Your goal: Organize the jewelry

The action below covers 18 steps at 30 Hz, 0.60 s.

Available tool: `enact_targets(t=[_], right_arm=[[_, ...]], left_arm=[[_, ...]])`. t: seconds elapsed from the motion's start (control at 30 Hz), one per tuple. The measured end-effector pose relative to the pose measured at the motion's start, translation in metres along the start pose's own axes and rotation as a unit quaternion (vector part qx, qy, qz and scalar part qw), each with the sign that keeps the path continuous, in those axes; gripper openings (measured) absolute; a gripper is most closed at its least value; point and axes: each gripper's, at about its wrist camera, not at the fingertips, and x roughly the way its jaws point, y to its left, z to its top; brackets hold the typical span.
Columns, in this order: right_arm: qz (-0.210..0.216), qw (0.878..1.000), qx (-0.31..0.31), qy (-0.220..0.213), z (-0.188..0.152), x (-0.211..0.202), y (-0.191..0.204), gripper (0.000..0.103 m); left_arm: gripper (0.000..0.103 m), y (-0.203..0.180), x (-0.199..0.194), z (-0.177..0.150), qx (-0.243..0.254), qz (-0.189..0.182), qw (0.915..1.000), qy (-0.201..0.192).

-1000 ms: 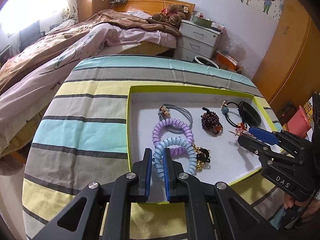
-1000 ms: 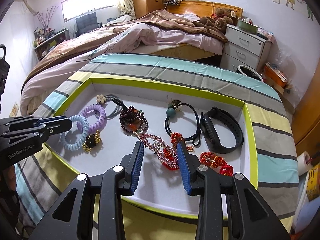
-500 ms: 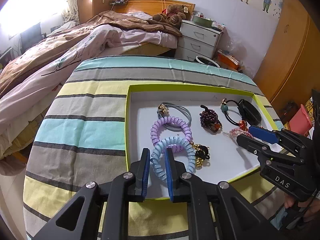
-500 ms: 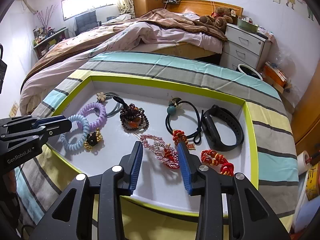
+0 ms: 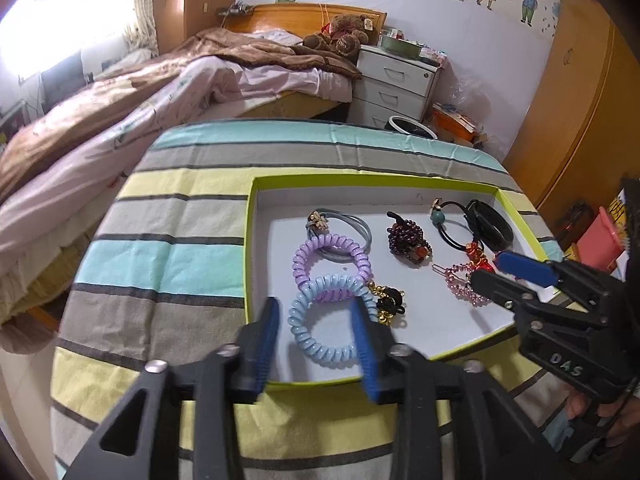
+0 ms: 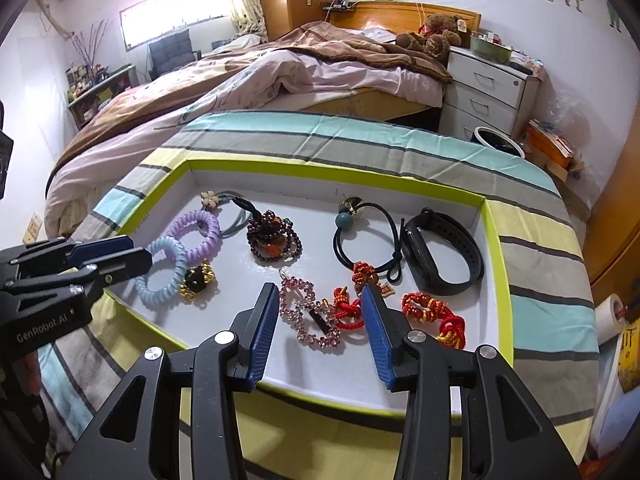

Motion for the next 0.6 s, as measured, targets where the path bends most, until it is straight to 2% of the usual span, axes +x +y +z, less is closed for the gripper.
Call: enact_targets(t=[0.03, 0.2, 0.6], right_arm=[[0.001, 1.000, 0.002, -0.006, -0.001, -0.005, 0.001, 0.044], [0.003, 0.999, 0.020, -0.030, -0.005, -0.026, 0.004, 0.044], [-0.022, 0.996, 0.066, -0.063, -0.030, -0.068, 0.007, 0.045]], left_arm=[[0.047, -0.001, -0.003, -0.001, 0.001, 0.002, 1.0000, -0.004], [0.047, -0.008, -0.022, -0.006, 0.000, 0.000, 0.9998, -0.021], [0.047, -0.034, -0.060, -0.031, 0.025, 0.040, 0.9976, -0.051]])
